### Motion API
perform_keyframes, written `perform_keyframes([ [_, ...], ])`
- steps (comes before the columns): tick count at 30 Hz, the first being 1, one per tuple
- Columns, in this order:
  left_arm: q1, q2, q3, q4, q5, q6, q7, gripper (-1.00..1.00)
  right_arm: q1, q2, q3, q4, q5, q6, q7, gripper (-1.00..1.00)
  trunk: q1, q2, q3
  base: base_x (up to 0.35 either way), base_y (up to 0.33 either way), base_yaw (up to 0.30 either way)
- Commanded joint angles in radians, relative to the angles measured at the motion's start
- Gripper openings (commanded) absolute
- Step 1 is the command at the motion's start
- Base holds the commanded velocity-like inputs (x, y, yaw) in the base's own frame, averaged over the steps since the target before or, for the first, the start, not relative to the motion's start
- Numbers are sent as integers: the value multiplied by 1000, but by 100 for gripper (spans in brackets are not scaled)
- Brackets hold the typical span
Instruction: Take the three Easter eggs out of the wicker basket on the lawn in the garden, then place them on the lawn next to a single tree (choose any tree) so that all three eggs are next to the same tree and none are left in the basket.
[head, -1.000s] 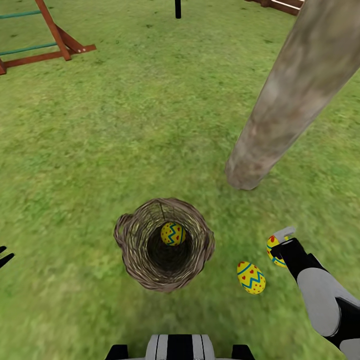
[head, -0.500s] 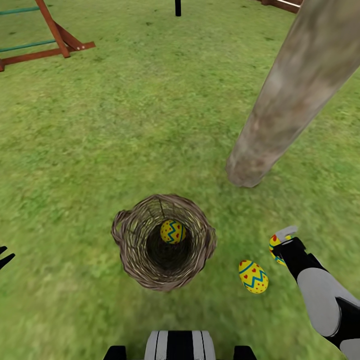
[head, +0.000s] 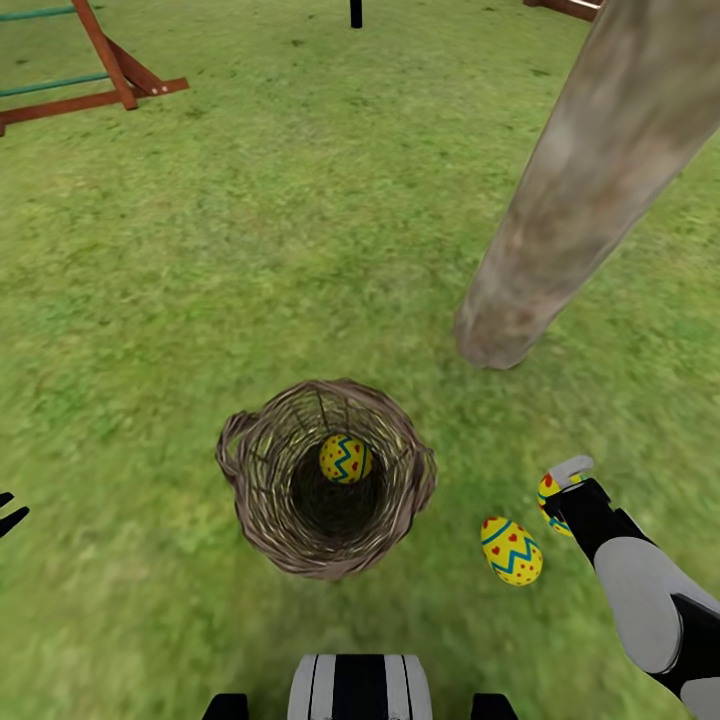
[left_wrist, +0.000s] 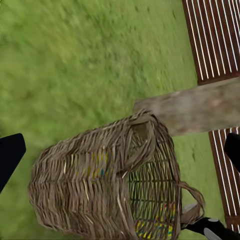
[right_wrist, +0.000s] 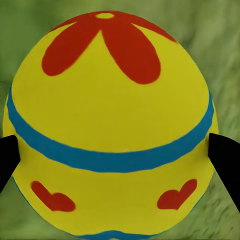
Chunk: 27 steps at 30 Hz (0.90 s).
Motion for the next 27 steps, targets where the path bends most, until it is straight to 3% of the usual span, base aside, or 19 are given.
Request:
perform_keyframes([
  [1, -1, 0, 1, 0, -2, 11, -5, 100, -1, 0, -7, -1, 10, 2, 5, -100, 4, -7, -4, 0, 0, 0],
  [16, -1, 0, 1, 0, -2, 11, -5, 100, -1, -2, -8, -1, 15, 4, 0, -100, 61, -112, -51, 0, 0, 0],
  [27, 0, 1, 1, 0, -2, 12, -5, 100, -1, -4, -8, -2, 10, 4, -64, -100, 103, -189, -85, 0, 0, 0],
])
